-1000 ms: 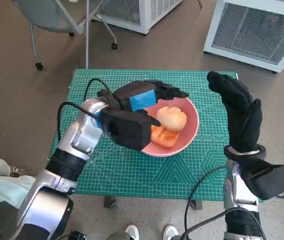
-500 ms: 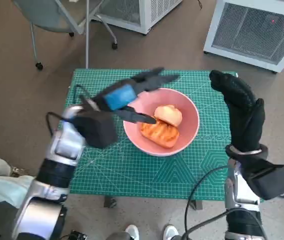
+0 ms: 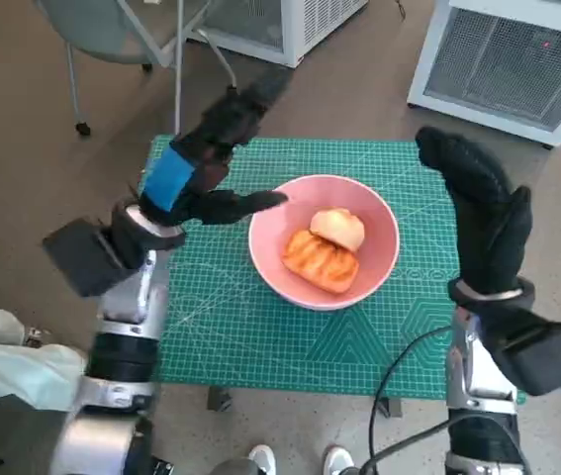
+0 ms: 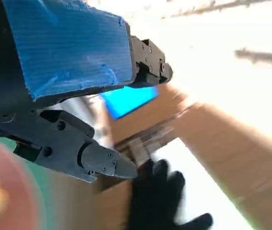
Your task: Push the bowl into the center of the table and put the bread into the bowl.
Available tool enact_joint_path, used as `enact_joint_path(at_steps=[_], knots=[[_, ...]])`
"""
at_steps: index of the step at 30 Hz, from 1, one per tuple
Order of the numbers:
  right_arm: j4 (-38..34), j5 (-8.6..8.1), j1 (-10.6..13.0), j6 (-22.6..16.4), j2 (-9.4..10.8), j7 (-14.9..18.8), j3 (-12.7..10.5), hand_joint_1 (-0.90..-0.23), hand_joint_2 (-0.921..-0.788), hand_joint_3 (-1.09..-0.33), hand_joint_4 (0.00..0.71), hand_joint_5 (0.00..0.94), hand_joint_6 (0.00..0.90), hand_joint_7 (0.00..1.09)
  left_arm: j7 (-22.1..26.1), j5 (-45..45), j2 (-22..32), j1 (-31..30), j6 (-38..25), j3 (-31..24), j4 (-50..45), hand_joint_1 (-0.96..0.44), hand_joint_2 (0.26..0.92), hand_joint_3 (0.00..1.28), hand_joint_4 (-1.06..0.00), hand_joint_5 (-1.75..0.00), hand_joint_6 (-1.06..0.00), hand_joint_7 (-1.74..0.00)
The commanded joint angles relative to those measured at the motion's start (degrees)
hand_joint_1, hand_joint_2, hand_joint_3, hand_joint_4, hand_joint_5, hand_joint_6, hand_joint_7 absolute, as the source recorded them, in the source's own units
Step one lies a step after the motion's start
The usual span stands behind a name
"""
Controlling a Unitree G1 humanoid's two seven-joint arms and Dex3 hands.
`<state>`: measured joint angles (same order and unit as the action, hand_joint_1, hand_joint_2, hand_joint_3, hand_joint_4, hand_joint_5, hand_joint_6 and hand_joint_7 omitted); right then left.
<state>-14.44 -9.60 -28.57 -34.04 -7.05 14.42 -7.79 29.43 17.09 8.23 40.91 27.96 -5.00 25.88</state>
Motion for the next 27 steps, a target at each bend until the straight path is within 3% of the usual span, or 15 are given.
enact_joint_path(at_steps=[1,9,27], knots=[[0.2,0.4,-0.3,1.7,-0.9,0.0,0.4,-0.722,-0.921,-0.765,0.174,0.008,0.005,0.55,-1.5,1.2,-2.7,-2.0,2.8,-1.5,0.3,-0.57,0.921,0.26,-0.11,-0.02,-0.26,-0.03],[0.0,-0.2,-1.2,2.6,-1.4,0.8,0.8,-0.746,-0.921,-0.756,0.165,0.002,0.0,0.56,-1.5,-0.5,-2.8,-3.0,6.6,-1.5,1.5,-0.6,0.921,0.33,-0.1,-0.01,-0.23,-0.01],[0.4,-1.8,-1.2,4.6,-1.6,2.1,1.5,-0.749,-0.921,-0.736,0.156,0.0,0.0,0.56,-0.6,-0.1,-4.2,-5.1,5.3,-0.1,0.6,-0.59,0.921,0.37,-0.09,0.0,-0.21,-0.01]])
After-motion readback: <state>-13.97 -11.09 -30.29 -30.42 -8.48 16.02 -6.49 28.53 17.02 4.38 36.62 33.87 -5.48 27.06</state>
